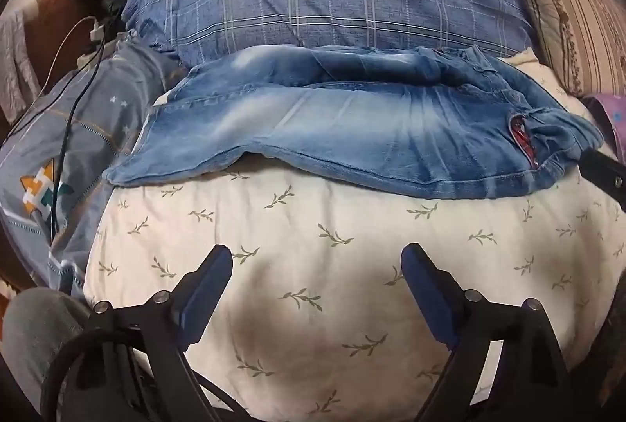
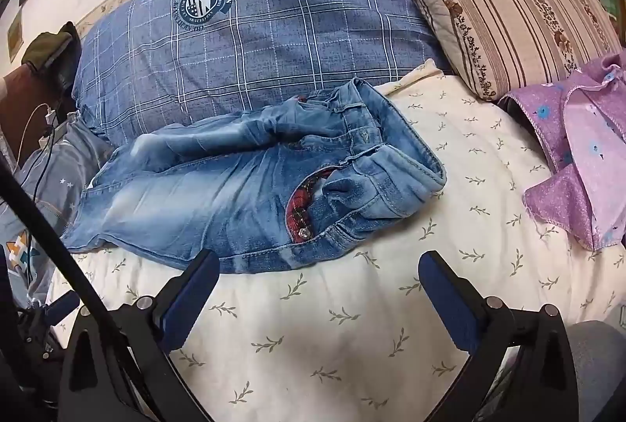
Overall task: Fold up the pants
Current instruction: 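Move both grippers toward the crumpled light-blue jeans on the bed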
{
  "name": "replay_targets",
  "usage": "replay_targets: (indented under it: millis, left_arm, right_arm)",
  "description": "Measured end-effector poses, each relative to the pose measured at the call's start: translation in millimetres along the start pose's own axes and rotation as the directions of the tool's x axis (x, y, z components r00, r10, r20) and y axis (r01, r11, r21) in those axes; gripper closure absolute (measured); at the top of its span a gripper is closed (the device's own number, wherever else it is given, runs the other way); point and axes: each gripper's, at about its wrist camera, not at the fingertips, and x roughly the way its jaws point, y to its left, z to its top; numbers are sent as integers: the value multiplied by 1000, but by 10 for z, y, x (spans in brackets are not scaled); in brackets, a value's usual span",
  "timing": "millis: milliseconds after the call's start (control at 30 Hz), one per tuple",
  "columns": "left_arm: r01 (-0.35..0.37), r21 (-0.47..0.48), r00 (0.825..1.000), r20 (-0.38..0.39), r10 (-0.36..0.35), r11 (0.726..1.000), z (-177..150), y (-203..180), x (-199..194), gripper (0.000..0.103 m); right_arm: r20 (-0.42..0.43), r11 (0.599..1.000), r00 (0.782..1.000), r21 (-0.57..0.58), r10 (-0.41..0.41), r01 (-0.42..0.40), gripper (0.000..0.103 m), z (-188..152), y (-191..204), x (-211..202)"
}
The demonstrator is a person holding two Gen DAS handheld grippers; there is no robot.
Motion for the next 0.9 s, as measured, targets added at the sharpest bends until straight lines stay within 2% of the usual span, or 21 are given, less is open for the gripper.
replay_targets:
  millis: [133,233,333,533,567,667,800,867,900]
  left_arm:
    - [10,14,1000,-7,-10,1000,16,5,2,15]
    - [-23,73,1000,23,22,997,-42,-124,-65,16]
    - [-26,88,999,33,23,996,-69,-171,-82,16]
    - [-24,138,999,-40,30,990,-20,-178,-92,15]
    - [-29,137,999,-41,35,990,-17,-176,-96,14]
    - [-40,121,999,40,36,992,-39,-177,-86,14]
    - [-51,95,996,77,43,994,-31,-173,-52,15]
    - [-38,97,997,65,32,995,-19,-167,-9,16]
    - [-18,86,1000,15,17,996,-16,-160,35,16]
  right_arm:
    - [-7,1000,1000,-3,2,-2,1,1,8,13]
    - [-5,1000,1000,-3,3,-3,1,-4,7,9]
    - [-7,1000,1000,-2,2,-2,1,-4,0,12]
    - [-7,1000,1000,-4,3,-3,1,-4,-5,15]
    - [-7,1000,1000,-5,3,-3,1,-6,-6,15]
    - [-6,1000,1000,-5,2,-2,1,-6,-4,14]
    - [-8,1000,1000,-2,2,-2,1,-6,-9,20]
    - [-9,1000,1000,4,2,-2,1,-6,-20,22]
    - [-10,1000,1000,9,3,-3,1,-4,-35,22]
